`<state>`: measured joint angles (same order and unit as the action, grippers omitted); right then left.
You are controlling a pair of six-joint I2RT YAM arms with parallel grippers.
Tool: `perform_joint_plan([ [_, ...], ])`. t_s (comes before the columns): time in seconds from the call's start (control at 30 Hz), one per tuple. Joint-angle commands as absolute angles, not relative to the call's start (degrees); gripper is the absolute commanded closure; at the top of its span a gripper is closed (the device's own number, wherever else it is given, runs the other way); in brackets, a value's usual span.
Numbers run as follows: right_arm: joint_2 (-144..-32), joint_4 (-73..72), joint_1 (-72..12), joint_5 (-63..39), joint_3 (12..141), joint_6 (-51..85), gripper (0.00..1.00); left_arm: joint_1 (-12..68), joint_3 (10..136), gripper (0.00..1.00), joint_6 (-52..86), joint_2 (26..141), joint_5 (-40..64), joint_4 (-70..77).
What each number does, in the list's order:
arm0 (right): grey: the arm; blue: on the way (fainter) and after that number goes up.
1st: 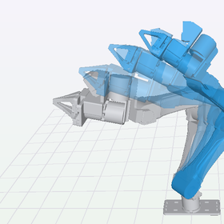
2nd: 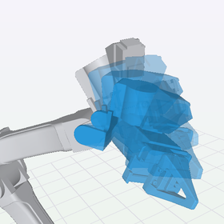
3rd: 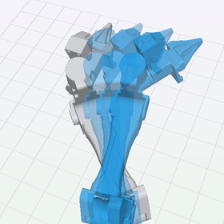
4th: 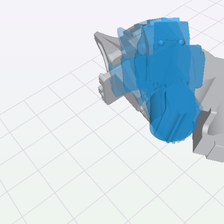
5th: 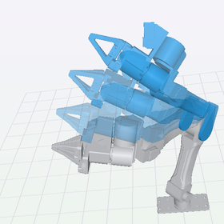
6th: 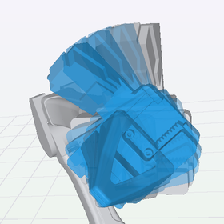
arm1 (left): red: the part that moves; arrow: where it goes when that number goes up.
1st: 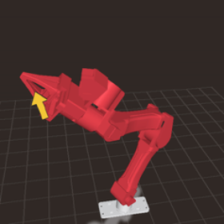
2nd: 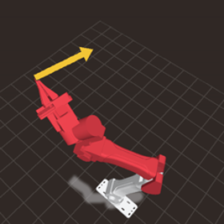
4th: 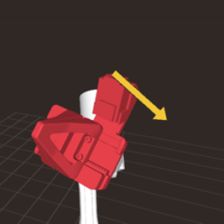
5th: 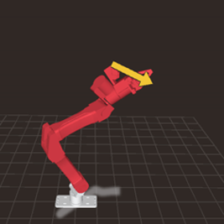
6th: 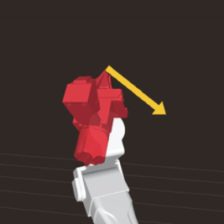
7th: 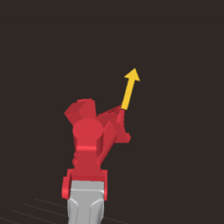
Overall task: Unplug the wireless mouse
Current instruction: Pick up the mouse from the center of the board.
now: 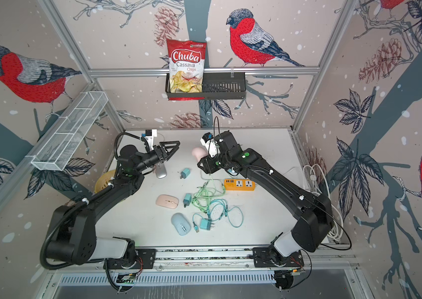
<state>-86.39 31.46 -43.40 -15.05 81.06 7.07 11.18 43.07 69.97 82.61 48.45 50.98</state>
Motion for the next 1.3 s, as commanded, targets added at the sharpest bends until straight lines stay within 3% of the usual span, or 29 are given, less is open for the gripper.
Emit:
perform_joint_plan([
  [0.0,-86.0,30.2,-44.7,-15.5,82.1,3.8,0.51,12.4,41.2,0.31,95.9,88.7,53.3,80.7],
  [0.1,-86.5,30.0,-45.5,-14.8,83.0,3.3,0.51,14.8,42.4,0.38,107.0,95.9,53.6,94.8],
  [0.27,-88.9,31.5,-46.7,-11.7,84.7,2.8,0.51,18.3,42.6,0.30,111.8,100.6,50.3,102.9],
  [0.67,-92.5,35.3,-49.4,-2.6,88.7,0.6,0.52,19.2,41.7,0.36,102.4,96.1,52.7,89.1],
  [0.9,-96.7,39.4,-52.9,4.7,94.3,-0.3,0.52,19.4,42.2,0.35,84.7,89.5,53.4,64.8],
  [1.1,-99.0,41.2,-54.2,8.4,97.5,0.2,0.53,19.4,44.8,0.55,76.3,86.2,53.3,52.5],
  [1.17,-99.2,41.0,-54.2,8.9,97.9,0.2,0.53,19.4,44.7,0.71,76.7,86.4,53.6,53.1],
  [1.2,-99.2,41.0,-54.2,9.1,98.0,0.3,0.53,19.4,44.5,0.75,76.9,86.5,53.7,53.3],
  [1.27,-99.0,40.7,-54.2,10.0,97.9,0.3,0.50,19.4,44.3,0.97,77.0,86.4,53.6,53.4],
])
